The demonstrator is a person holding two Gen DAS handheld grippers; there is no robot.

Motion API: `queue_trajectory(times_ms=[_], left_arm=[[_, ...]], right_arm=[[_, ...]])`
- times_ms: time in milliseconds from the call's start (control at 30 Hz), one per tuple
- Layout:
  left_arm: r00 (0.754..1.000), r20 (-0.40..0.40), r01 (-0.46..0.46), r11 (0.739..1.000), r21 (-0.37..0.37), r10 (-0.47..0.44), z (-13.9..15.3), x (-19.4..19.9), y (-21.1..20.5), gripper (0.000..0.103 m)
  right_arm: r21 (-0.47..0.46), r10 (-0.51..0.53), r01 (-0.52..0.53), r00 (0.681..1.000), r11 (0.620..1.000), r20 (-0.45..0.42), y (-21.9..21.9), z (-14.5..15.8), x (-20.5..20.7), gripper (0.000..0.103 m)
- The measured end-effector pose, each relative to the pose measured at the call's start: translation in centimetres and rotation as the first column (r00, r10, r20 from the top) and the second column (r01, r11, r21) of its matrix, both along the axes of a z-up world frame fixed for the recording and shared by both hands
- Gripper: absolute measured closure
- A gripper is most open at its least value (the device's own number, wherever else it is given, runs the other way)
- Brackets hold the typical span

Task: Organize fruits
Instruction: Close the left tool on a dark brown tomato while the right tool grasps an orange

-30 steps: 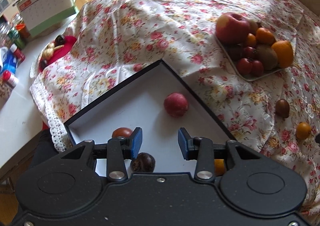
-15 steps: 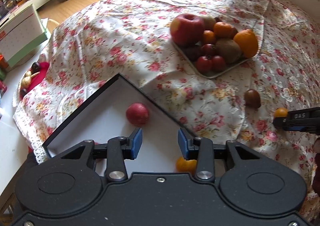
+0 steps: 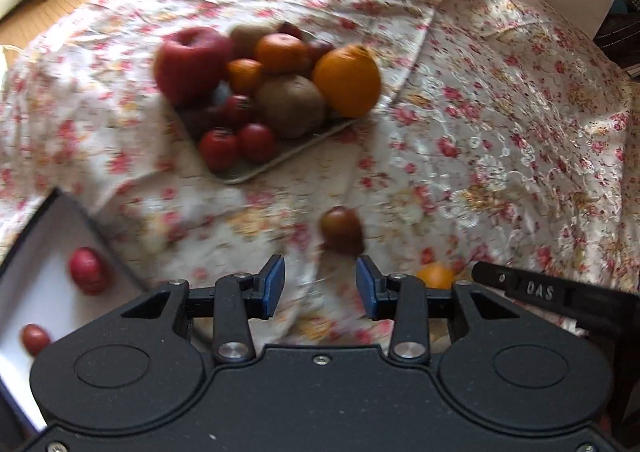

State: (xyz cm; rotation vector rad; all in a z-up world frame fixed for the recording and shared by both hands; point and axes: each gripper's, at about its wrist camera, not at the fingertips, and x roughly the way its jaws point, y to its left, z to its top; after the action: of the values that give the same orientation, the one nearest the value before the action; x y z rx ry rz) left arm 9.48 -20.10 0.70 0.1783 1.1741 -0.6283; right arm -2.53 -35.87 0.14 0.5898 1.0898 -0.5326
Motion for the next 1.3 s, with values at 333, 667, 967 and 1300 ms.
queue_trajectory(times_ms=[333,667,967,1300], left_arm=[[0.997,-0.048,-0.050,0.997,0.061,0.053,-3.5,1.4,-3.8,0.055],[0.993,-0.042,-0.103,0.990,0.099,0.108,-5.1,2.1,-5.1,0.056],[0.990,0.002,-0.139,0.985,0.107,0.139,-2.9,1.5,-3.1,0.059],[0.971,0.020,-0.238,0.963,0.124,0.237,0.6,0.7,5.3,0.059]], right_arm=[[0.042,-0.022,0.020,0.998,0.999,0.061,-2.3,0.5,-1.8,0.082],[0.068,-0.005,0.000,0.998,0.998,0.063,-2.3,0.3,-1.9,0.078],[0.068,0.091,-0.097,0.992,0.993,0.086,1.0,0.7,-0.9,0.061],[0.009,0.181,-0.181,0.983,0.983,0.007,5.1,-1.2,1.7,0.056]])
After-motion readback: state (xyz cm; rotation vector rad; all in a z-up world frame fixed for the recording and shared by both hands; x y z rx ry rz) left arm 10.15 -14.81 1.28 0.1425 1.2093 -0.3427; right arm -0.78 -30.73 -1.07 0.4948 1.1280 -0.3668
